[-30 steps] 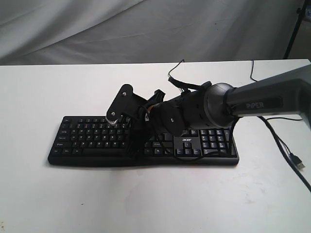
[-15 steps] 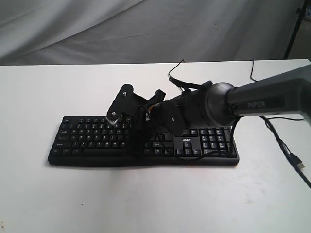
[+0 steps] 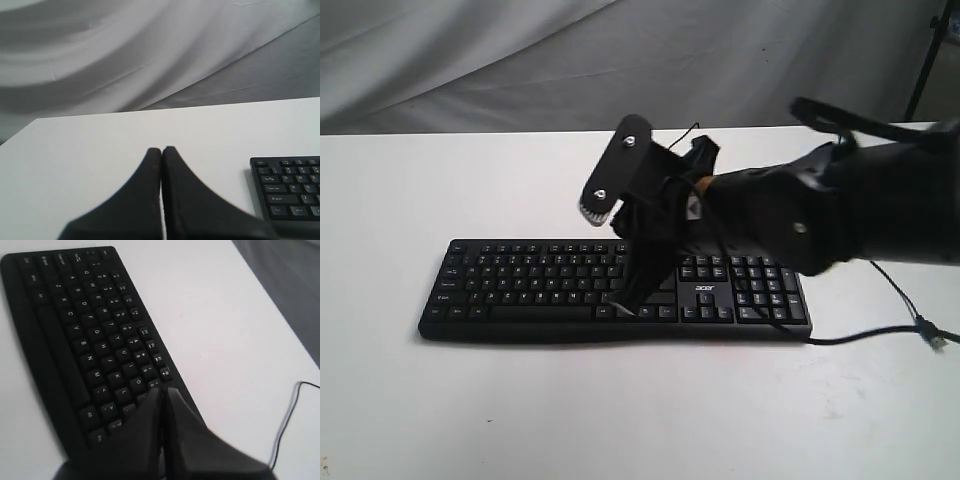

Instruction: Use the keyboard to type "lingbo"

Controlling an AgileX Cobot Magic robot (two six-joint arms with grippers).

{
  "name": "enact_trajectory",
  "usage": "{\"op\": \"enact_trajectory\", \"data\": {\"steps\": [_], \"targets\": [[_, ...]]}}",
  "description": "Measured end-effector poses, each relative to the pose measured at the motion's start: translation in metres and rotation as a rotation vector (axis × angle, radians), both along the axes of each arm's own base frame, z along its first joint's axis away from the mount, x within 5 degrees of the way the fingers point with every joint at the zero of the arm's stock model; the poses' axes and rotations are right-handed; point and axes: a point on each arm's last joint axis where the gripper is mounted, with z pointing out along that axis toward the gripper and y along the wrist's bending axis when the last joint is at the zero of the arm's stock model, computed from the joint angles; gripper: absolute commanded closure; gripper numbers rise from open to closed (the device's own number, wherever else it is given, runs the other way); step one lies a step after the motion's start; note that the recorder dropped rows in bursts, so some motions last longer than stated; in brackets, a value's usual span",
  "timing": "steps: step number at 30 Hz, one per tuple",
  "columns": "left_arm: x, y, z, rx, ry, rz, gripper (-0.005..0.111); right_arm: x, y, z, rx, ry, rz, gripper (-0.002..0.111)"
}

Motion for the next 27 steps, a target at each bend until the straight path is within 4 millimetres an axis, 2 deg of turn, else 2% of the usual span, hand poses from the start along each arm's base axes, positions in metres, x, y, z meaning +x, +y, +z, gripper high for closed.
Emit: {"op": "enact_trajectory", "data": {"steps": [3, 4, 5, 6, 7, 8, 9, 10, 11, 13, 17, 19, 27], "targets": [[0.000, 0.000, 0.000, 0.000, 0.000, 0.000, 0.106, -0.031, -0.014, 0.027, 0.034, -0.052, -0.006, 0.108], [0.000, 0.000, 0.000, 0.000, 0.000, 0.000, 0.106, -0.054, -0.025, 0.043, 0.073, -0.090, -0.019, 0.108], [0.000, 0.000, 0.000, 0.000, 0.000, 0.000, 0.106, -0.064, -0.029, 0.050, 0.093, -0.106, -0.026, 0.108], [0.000, 0.000, 0.000, 0.000, 0.000, 0.000, 0.106, -0.089, -0.041, 0.063, 0.144, -0.146, -0.043, 0.108], [0.000, 0.000, 0.000, 0.000, 0.000, 0.000, 0.106, -0.100, -0.046, 0.065, 0.159, -0.156, -0.048, 0.108], [0.000, 0.000, 0.000, 0.000, 0.000, 0.000, 0.106, -0.125, -0.057, 0.072, 0.190, -0.192, -0.053, 0.108], [0.000, 0.000, 0.000, 0.000, 0.000, 0.000, 0.106, -0.136, -0.062, 0.076, 0.208, -0.216, -0.054, 0.108], [0.000, 0.000, 0.000, 0.000, 0.000, 0.000, 0.106, -0.159, -0.072, 0.077, 0.236, -0.249, -0.056, 0.108], [0.000, 0.000, 0.000, 0.000, 0.000, 0.000, 0.106, -0.167, -0.076, 0.077, 0.244, -0.264, -0.055, 0.108], [0.000, 0.000, 0.000, 0.000, 0.000, 0.000, 0.106, -0.199, -0.090, 0.070, 0.278, -0.322, -0.053, 0.108], [0.000, 0.000, 0.000, 0.000, 0.000, 0.000, 0.106, -0.227, -0.103, 0.060, 0.315, -0.392, -0.048, 0.108], [0.000, 0.000, 0.000, 0.000, 0.000, 0.000, 0.106, -0.234, -0.106, 0.059, 0.326, -0.413, -0.046, 0.108], [0.000, 0.000, 0.000, 0.000, 0.000, 0.000, 0.106, -0.237, -0.107, 0.060, 0.337, -0.430, -0.045, 0.108]]}}
